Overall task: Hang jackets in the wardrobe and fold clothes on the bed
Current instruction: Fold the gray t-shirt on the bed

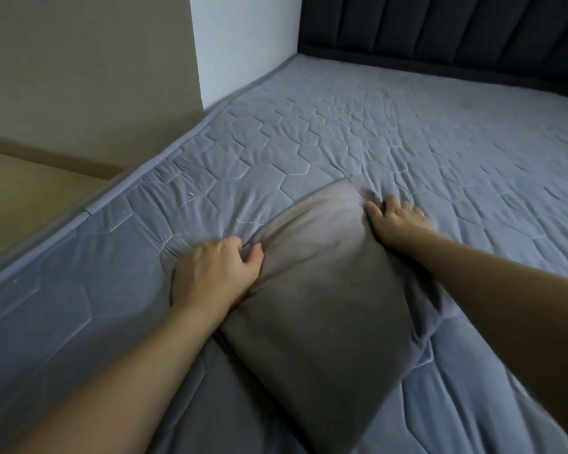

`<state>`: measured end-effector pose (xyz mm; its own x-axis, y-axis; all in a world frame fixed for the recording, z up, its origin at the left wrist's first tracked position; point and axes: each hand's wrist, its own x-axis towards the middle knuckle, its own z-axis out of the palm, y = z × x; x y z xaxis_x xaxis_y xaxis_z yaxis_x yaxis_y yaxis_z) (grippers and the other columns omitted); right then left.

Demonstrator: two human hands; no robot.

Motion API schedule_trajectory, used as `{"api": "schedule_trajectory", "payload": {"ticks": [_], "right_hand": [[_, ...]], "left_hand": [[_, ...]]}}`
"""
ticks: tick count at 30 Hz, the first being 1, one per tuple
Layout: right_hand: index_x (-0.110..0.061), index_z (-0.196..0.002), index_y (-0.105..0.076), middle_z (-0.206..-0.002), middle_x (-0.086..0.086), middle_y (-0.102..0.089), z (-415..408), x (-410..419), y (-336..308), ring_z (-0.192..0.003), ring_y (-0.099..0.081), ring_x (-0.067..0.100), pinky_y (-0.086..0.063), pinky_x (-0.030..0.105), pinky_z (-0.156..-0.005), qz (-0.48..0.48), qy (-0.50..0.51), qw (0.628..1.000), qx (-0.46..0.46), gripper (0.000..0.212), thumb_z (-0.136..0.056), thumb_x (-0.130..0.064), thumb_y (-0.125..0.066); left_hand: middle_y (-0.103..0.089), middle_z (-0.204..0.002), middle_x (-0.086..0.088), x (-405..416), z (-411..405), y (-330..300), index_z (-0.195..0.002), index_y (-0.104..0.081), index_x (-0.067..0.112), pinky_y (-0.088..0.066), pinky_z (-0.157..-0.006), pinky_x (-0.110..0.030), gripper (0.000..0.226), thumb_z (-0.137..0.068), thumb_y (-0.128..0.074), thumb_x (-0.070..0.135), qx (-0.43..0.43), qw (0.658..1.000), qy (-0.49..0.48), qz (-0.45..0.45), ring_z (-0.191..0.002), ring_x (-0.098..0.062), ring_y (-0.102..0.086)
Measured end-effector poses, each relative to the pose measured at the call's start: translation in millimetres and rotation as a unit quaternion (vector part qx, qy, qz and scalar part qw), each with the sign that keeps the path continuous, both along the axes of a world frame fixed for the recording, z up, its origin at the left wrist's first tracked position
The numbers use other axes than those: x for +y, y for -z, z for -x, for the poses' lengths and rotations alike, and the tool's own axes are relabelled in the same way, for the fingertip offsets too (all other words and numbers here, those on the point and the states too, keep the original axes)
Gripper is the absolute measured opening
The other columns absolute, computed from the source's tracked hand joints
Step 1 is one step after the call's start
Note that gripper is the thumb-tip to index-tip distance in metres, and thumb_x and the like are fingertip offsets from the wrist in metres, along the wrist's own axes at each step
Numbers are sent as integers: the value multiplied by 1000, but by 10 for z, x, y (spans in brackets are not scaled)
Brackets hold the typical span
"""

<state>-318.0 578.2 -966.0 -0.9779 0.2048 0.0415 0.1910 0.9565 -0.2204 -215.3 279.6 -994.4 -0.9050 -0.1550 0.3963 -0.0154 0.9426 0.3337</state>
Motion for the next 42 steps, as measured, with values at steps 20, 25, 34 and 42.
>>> {"api": "schedule_trajectory", "payload": {"ticks": [20, 25, 34, 42], "right_hand": [[-8, -95, -57, -67, 9, -53, -1877, 1008, -715, -47, -44, 18, -31, 19, -38, 136, 33, 910, -391, 18, -96, -26, -55], [-2, -85, -57, -61, 12, -60, -2094, 1003, -938, -46, -55, 23, -40, 22, -42, 218, 45, 883, -414, 8, -88, -5, -50], [-10, -121, -54, -108, 9, -60, -1425, 478, -715, -93, -59, 29, -46, 36, -78, 375, 108, 913, -120, 57, -85, -53, -65], [-19, -100, -47, -106, 8, -63, -915, 198, 94, -93, -57, 29, -37, 37, -73, 164, 52, 981, 88, 36, -93, -54, -42]], "left_hand": [[-57, -113, -6, 756, -2132, -1105, -111, -63, 20, -48, -78, -35, 29, -83, -62, 26, -322, 822, 314, 349, -105, -28, -55], [-62, -86, -5, 715, -1891, -1332, -89, -63, 16, -47, -63, -29, 36, -78, -58, 50, -567, 773, 253, 132, -75, -20, -58], [-24, -156, -10, 420, -849, -661, -148, -33, 18, -26, -113, -55, 86, -84, -25, 75, -335, 942, -25, -2, -143, -36, -20], [-64, -86, -3, 312, -684, -91, -73, -42, 23, -45, -74, -40, 31, -95, -48, 44, -1, 998, 61, -10, -92, -32, -58]]}}
